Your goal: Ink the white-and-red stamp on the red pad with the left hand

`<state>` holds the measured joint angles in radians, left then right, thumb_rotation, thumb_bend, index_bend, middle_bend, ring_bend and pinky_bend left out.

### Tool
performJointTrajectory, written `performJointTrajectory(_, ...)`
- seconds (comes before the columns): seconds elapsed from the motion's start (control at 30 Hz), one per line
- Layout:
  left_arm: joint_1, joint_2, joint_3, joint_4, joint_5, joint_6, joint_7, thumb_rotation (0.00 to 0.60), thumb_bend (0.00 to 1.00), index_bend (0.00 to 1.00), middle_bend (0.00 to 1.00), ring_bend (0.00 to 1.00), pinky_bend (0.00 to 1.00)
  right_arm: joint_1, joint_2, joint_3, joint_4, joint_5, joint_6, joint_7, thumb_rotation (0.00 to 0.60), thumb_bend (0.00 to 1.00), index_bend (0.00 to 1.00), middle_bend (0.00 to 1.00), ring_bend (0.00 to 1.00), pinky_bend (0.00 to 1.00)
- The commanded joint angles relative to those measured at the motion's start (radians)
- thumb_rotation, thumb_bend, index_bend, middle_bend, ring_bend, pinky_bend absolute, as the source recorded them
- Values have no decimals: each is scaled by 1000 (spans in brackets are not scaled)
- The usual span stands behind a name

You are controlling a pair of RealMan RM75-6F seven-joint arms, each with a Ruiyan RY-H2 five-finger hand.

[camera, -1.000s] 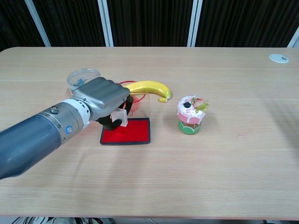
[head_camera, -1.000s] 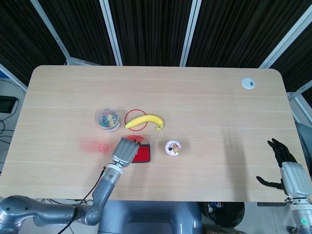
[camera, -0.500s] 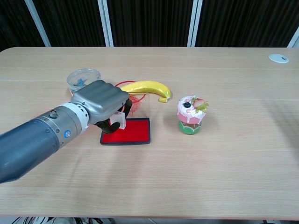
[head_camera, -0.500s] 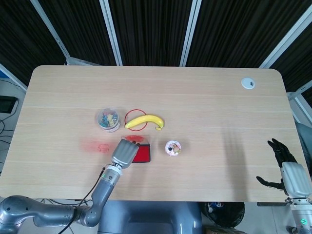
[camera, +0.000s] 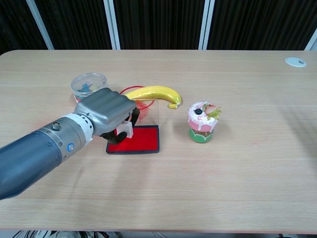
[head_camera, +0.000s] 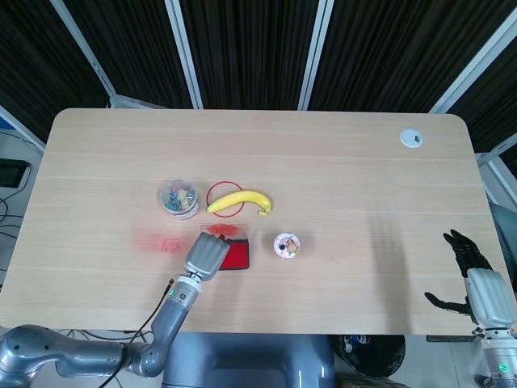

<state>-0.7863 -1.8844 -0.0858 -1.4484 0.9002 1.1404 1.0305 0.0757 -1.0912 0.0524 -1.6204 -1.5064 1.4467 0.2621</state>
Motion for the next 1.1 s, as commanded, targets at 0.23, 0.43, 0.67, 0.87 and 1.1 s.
performJointTrajectory(0.23, 2, 1, 7, 1, -8, -4, 7, 600, 570, 731, 751, 619, 701, 0, 0, 0, -1, -1, 0, 0, 600, 157, 0, 0, 0, 177)
performJointTrajectory(0.43, 2, 3, 6, -2, -8, -3, 8, 600, 571, 731, 752, 619, 701, 0, 0, -1, -2, -1, 0, 0, 600, 157, 0, 0, 0, 177)
performJointTrajectory(0.67, -2, 7, -4, -11, -4, 4, 6, 600, 570, 731, 752, 619, 701, -1, 0, 0, -1, -1, 1, 1, 600, 158, 0, 0, 0, 177)
performJointTrajectory(0.87, -13, 28, -44, -55, 16, 25, -7, 600, 571, 731, 752, 619, 701, 0, 0, -1, -1, -1, 1, 2, 600, 158, 0, 0, 0, 177)
performJointTrajectory(1.1, -16, 75, -69, -124, 25, 45, -11, 600, 571, 730, 751, 619, 701, 0, 0, -1, 0, -2, 1, 2, 600, 159, 0, 0, 0, 177)
